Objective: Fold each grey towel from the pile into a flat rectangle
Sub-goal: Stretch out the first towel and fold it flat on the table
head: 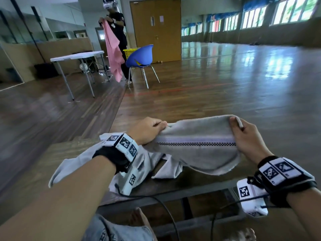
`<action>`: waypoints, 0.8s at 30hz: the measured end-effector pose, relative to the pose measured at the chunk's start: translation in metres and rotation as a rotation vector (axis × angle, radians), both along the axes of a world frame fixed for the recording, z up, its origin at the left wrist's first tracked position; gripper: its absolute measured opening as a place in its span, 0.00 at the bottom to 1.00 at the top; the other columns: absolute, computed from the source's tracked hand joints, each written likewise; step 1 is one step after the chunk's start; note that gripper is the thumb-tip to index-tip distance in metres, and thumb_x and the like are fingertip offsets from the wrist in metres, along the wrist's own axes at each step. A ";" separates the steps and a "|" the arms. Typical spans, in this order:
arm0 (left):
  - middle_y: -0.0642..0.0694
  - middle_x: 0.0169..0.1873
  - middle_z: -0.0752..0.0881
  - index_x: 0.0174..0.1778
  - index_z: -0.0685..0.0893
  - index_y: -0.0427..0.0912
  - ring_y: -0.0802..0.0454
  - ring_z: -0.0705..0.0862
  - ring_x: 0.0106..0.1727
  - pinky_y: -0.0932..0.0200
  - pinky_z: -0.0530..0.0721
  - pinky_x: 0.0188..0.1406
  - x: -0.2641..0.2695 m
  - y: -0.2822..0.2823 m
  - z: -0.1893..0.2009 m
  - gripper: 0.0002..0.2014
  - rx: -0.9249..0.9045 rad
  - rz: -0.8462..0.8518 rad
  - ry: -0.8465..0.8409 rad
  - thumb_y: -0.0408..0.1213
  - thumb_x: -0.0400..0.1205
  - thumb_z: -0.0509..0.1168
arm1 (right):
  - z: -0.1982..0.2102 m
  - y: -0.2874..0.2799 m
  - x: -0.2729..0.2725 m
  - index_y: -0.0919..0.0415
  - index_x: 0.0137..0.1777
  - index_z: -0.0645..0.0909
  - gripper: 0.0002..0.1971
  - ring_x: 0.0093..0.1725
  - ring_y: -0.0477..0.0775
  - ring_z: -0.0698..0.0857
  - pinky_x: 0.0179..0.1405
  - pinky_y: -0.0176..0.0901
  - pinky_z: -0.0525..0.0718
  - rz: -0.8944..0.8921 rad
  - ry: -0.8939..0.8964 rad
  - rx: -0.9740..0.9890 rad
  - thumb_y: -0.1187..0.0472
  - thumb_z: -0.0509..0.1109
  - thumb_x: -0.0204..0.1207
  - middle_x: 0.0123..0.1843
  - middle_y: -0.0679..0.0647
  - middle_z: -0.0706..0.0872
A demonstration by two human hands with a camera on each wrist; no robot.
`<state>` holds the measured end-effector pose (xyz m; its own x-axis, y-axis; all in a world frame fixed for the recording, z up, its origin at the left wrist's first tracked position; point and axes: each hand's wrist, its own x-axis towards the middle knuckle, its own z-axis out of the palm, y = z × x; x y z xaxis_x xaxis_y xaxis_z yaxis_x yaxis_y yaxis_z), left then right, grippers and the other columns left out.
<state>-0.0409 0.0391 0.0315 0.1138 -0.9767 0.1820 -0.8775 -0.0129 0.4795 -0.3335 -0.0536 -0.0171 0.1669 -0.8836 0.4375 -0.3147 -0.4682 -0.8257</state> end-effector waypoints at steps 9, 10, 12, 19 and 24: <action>0.48 0.38 0.84 0.40 0.86 0.41 0.47 0.81 0.47 0.52 0.79 0.53 -0.022 0.003 -0.048 0.26 0.715 -0.136 -0.346 0.65 0.79 0.63 | -0.069 0.001 -0.032 0.55 0.43 0.87 0.19 0.28 0.46 0.78 0.31 0.38 0.74 0.340 0.770 0.314 0.42 0.65 0.83 0.28 0.48 0.85; 0.46 0.35 0.81 0.37 0.84 0.39 0.48 0.79 0.42 0.53 0.77 0.46 -0.026 0.001 -0.054 0.26 0.705 -0.138 -0.324 0.62 0.80 0.64 | -0.077 0.001 -0.035 0.58 0.46 0.88 0.18 0.33 0.49 0.81 0.35 0.42 0.75 0.351 0.796 0.332 0.45 0.65 0.84 0.33 0.52 0.88; 0.40 0.30 0.76 0.32 0.81 0.34 0.49 0.72 0.32 0.55 0.68 0.34 -0.035 -0.004 -0.063 0.26 0.612 -0.105 -0.250 0.57 0.81 0.67 | -0.089 0.003 -0.040 0.62 0.49 0.89 0.19 0.37 0.53 0.84 0.39 0.46 0.77 0.351 0.784 0.356 0.48 0.64 0.85 0.38 0.59 0.90; 0.38 0.32 0.85 0.36 0.84 0.30 0.47 0.81 0.37 0.51 0.79 0.42 -0.048 -0.029 -0.100 0.19 0.242 0.120 0.143 0.46 0.75 0.77 | -0.102 -0.001 -0.027 0.68 0.41 0.84 0.19 0.28 0.43 0.78 0.29 0.29 0.74 0.274 0.482 0.340 0.50 0.68 0.83 0.29 0.51 0.84; 0.41 0.23 0.79 0.27 0.79 0.32 0.49 0.75 0.30 0.51 0.75 0.37 -0.050 -0.044 -0.116 0.21 0.219 0.111 0.177 0.45 0.75 0.77 | -0.099 -0.004 0.010 0.72 0.44 0.80 0.21 0.37 0.57 0.80 0.43 0.49 0.79 0.390 0.408 0.243 0.50 0.68 0.84 0.40 0.65 0.85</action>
